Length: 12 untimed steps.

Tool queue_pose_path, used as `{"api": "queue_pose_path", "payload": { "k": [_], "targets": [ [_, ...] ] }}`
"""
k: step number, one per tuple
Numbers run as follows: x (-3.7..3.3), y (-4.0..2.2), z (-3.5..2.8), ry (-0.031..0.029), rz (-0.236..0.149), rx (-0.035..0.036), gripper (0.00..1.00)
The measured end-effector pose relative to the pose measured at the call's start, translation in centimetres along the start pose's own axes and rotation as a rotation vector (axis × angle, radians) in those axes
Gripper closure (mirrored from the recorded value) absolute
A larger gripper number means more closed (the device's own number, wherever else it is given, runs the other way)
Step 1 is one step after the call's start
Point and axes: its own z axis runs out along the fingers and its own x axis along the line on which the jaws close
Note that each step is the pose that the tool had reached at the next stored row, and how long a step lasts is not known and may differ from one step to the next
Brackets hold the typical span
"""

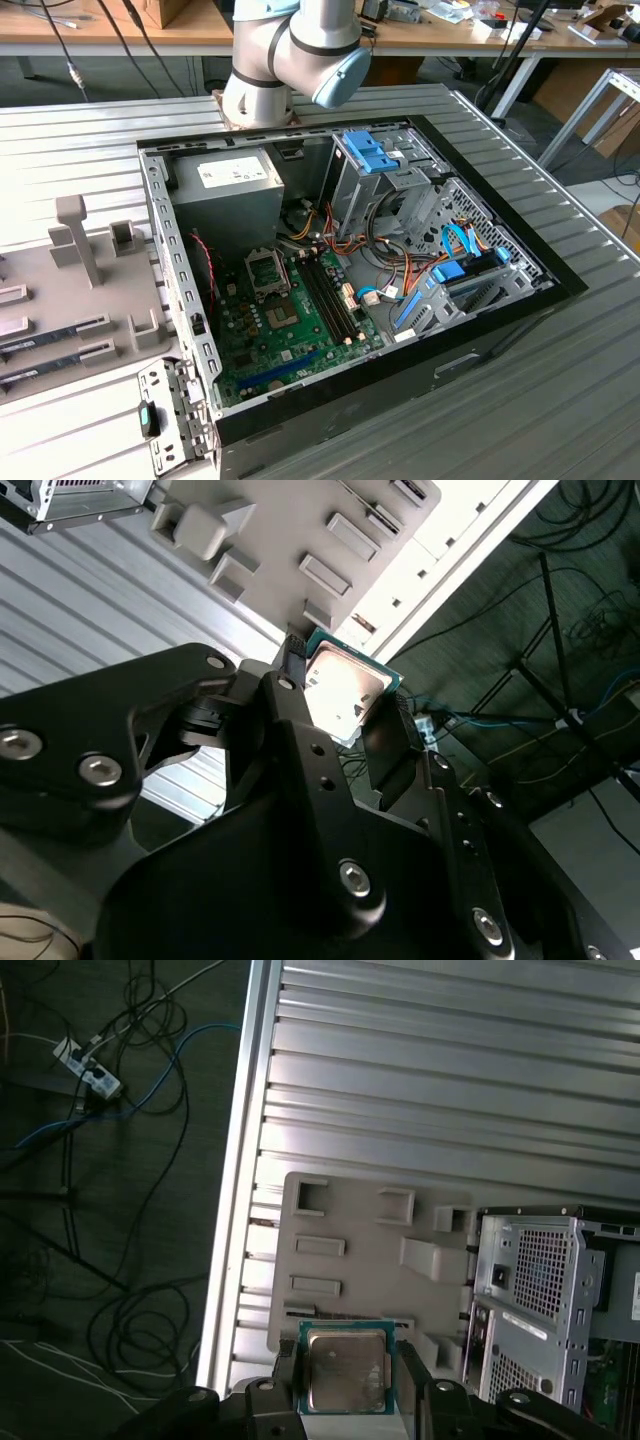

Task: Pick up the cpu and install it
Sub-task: 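Pick up the cpu and move it towards the insertion slot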

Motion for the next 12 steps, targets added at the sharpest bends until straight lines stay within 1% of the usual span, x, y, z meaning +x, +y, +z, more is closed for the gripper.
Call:
{"api": "queue_pose_path", "payload": {
  "k": [3, 7, 10, 12],
  "targets": [
    [-0.04, 0.01, -0.57, 0.0001, 0.0, 0.0, 0.53],
    [-0.06, 0.02, -1.02, 0.0, 0.0, 0.0, 0.53],
    [-0.1, 0.02, -1.57, 0.0, 0.0, 0.0, 0.53],
    [-0.11, 0.02, -1.77, 0.0, 0.0, 0.0, 0.53]
  ]
}}
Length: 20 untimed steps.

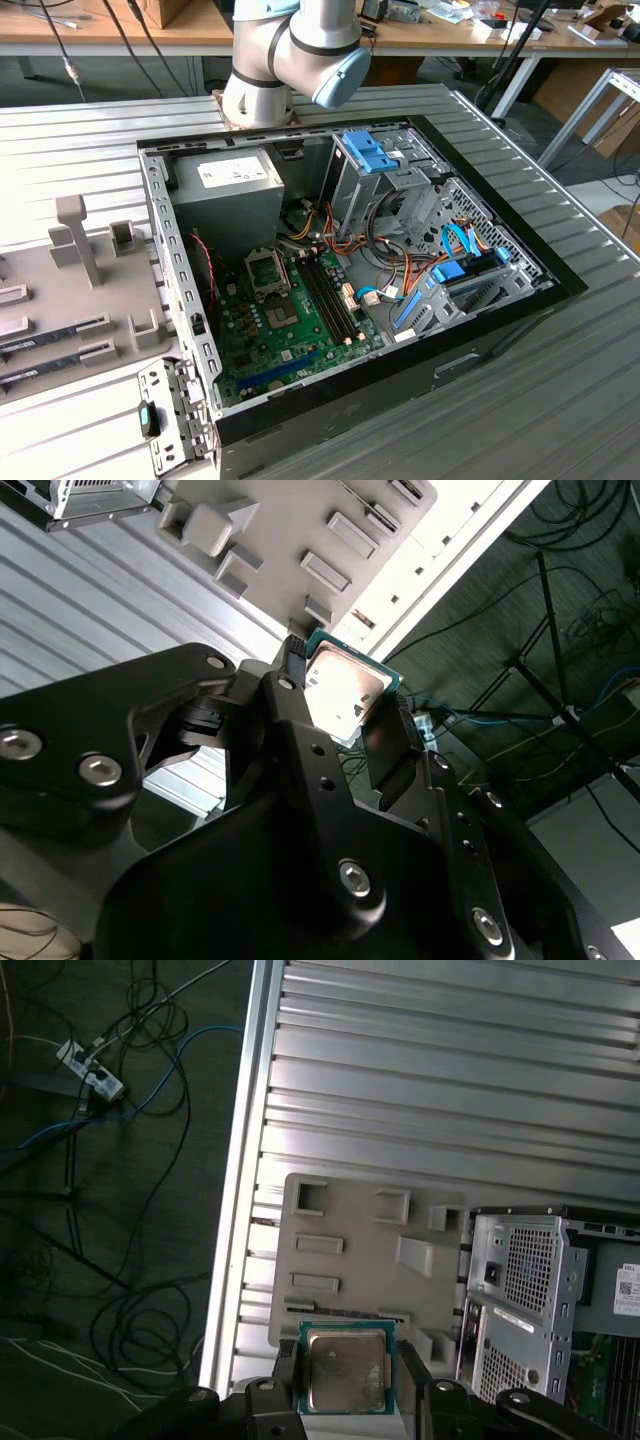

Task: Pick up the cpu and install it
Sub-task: 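Pick up the cpu and move it towards the insertion slot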

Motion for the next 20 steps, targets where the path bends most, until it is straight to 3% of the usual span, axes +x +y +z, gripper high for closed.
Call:
{"api": "queue_pose_path", "payload": {
  "k": [6, 20],
  "targets": [
    [-0.04, 0.01, -0.65, 0.0, 0.0, 0.0, 0.53],
    [-0.27, 0.04, -3.6, 0.0002, 0.0, 0.0, 0.53]
  ]
}}
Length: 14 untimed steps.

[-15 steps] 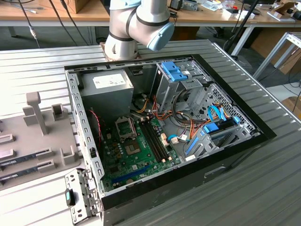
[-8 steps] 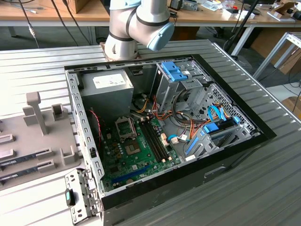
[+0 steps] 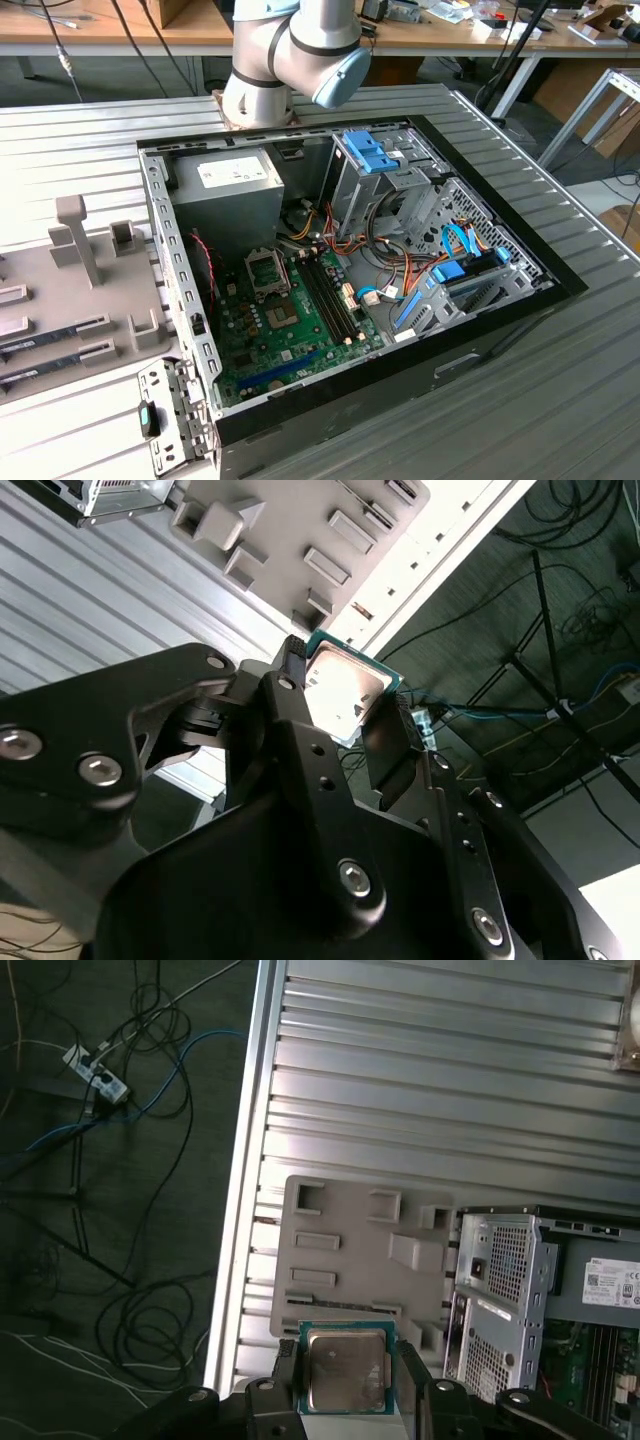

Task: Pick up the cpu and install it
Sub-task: 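Pick up the cpu and move it towards the insertion slot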

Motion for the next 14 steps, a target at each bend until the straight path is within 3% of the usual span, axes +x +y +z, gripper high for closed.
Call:
{"api": "queue_pose_path", "payload": {
  "k": [6, 14],
  "targets": [
    [-0.07, 0.01, -1.06, 0.0, 0.0, 0.0, 0.53],
    [-0.1, 0.02, -1.74, 0.0001, 0.0, 0.0, 0.53]
  ]
}}
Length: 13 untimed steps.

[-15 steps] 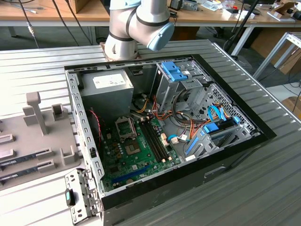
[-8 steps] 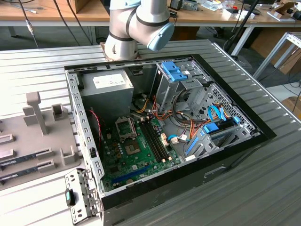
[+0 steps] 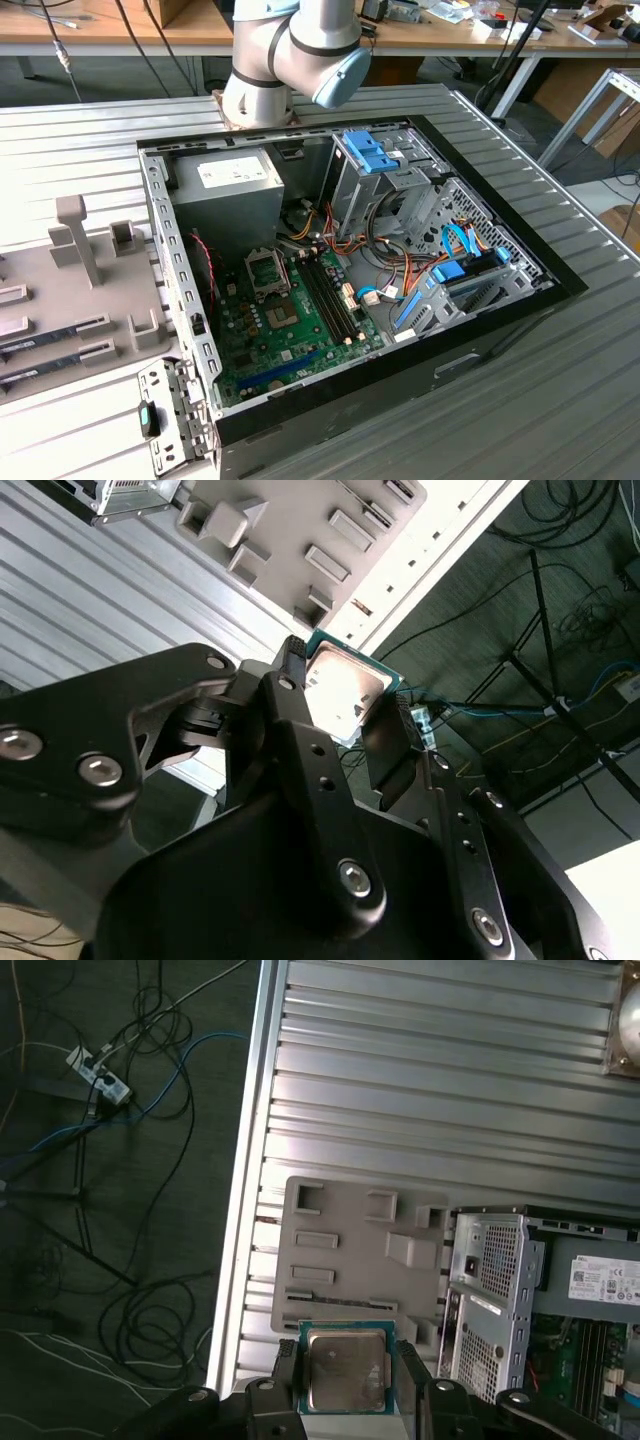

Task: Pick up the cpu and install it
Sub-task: 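Pick up the cpu and move it towards the insertion slot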

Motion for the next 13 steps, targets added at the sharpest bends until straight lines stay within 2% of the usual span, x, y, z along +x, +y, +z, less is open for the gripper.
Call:
{"api": "queue_pose_path", "payload": {
  "k": [6, 13],
  "targets": [
    [0.0, 0.0, -0.08, 0.0, 0.0, 0.0, 0.53],
    [-0.18, -0.13, 0.11, 0.0, 0.0, 0.0, 0.53]
  ]
}}
